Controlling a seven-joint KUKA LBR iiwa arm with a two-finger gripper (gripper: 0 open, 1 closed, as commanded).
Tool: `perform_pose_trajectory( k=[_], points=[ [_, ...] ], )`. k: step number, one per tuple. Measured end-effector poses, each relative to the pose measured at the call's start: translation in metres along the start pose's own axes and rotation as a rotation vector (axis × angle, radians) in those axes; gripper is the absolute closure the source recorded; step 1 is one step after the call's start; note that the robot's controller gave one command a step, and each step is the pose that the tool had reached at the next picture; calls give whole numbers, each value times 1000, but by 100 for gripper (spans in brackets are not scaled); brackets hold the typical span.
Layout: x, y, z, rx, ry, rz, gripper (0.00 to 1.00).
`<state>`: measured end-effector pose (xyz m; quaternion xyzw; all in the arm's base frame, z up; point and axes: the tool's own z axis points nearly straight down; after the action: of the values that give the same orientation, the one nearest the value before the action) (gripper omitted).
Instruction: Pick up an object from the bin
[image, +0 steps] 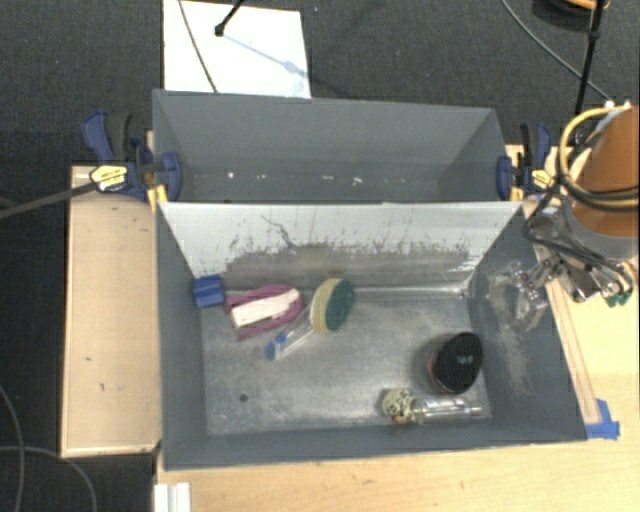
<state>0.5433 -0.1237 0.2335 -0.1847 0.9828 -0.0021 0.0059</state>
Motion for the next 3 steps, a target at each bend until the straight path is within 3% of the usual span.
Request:
perform_pose_trajectory(
  k=[1,2,3],
  points=[
    [2,1,5,-5,8,5,0],
    [2,32,144,-7,9,186,0],
    [15,44,161,-2,1,276,0]
  ],
)
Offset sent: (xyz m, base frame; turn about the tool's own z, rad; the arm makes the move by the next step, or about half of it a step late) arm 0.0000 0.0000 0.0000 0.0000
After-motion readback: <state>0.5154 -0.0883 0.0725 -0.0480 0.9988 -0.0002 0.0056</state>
